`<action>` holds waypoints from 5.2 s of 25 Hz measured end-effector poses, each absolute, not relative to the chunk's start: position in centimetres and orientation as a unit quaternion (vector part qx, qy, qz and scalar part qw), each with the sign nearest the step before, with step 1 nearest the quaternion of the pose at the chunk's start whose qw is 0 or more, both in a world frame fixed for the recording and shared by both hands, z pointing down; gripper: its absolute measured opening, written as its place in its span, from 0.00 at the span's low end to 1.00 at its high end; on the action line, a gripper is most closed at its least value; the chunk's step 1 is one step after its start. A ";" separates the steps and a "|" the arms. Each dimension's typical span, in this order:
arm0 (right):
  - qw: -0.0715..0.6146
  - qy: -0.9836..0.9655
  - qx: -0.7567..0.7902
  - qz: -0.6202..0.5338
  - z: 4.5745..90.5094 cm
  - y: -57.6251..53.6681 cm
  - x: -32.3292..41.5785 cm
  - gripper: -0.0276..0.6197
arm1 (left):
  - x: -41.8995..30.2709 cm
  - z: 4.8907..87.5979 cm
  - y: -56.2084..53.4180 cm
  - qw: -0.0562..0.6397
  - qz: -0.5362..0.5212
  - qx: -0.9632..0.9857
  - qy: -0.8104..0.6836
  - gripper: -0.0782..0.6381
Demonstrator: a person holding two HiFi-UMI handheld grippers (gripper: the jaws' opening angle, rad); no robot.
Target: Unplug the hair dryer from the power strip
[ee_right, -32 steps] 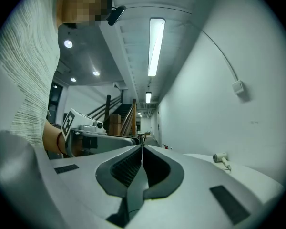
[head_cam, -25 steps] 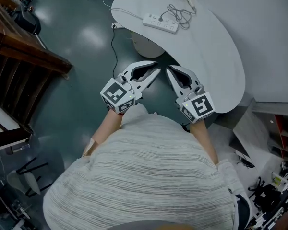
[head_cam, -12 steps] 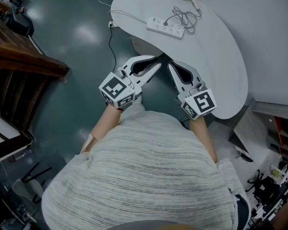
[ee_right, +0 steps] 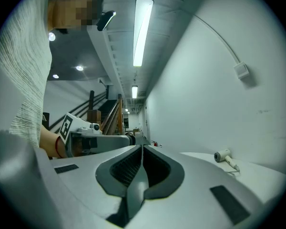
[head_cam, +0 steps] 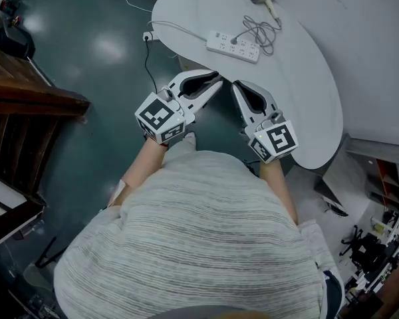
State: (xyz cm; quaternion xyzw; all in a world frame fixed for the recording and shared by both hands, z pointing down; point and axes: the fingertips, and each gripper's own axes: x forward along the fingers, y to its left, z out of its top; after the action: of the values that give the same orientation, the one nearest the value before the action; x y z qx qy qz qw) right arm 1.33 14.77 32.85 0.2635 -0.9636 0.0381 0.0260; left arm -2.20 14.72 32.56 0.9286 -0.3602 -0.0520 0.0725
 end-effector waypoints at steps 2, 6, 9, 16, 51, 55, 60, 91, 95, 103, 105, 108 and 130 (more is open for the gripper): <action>0.032 -0.962 0.270 0.038 33.1 14.5 0.7 0.09 | -2.9 32.7 14.5 0.075 -0.054 0.930 -0.356 0.20; 0.039 -0.958 0.280 0.038 33.3 14.0 -0.1 0.09 | -4.0 33.1 14.2 0.080 -0.059 0.931 -0.350 0.20; 0.047 -0.957 0.282 0.038 33.6 13.9 -0.3 0.09 | -4.1 33.3 13.9 0.085 -0.063 0.932 -0.346 0.20; 0.056 -0.957 0.280 0.049 34.6 12.9 0.2 0.09 | -3.2 34.6 13.3 0.098 -0.058 0.935 -0.337 0.20; 0.062 -0.948 0.301 0.080 37.2 -9.3 3.5 0.09 | 2.5 38.4 -7.0 0.060 0.055 0.965 -0.250 0.27; 0.059 -0.938 0.328 0.092 37.3 -10.4 3.3 0.09 | 2.5 38.7 -8.0 0.054 0.069 0.974 -0.208 0.31; 0.060 -0.928 0.353 0.099 37.7 -11.5 3.0 0.09 | 2.2 39.7 -9.1 0.040 0.096 0.980 -0.167 0.46; 0.116 -0.899 0.400 0.137 40.6 -11.4 4.0 0.09 | 2.6 58.7 -9.7 0.056 0.351 0.933 -0.056 0.72; 0.121 -0.896 0.402 0.142 40.7 -11.5 4.0 0.09 | 2.8 60.2 -9.7 0.042 0.375 0.925 -0.045 0.73; 0.143 -0.895 0.394 0.153 42.1 -11.4 3.7 0.09 | 3.2 62.1 -9.8 0.007 0.425 0.905 -0.020 0.73; 0.153 -0.895 0.389 0.154 42.5 -11.3 3.4 0.09 | 3.2 62.1 -9.8 0.007 0.428 0.903 -0.021 0.73; 0.159 -0.896 0.383 0.158 42.9 -11.4 3.0 0.09 | 3.2 62.2 -9.8 0.007 0.432 0.902 -0.019 0.73; 0.269 -0.879 0.336 0.207 48.9 -10.1 1.6 0.12 | 2.9 62.7 -9.8 -0.008 0.453 0.891 -0.020 0.73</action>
State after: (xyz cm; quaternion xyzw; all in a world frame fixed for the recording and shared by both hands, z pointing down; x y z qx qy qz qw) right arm 1.61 -10.15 48.92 0.3356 -0.8788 0.2071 0.2686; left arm 2.93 -9.79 62.68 0.8913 -0.0200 0.4529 -0.0076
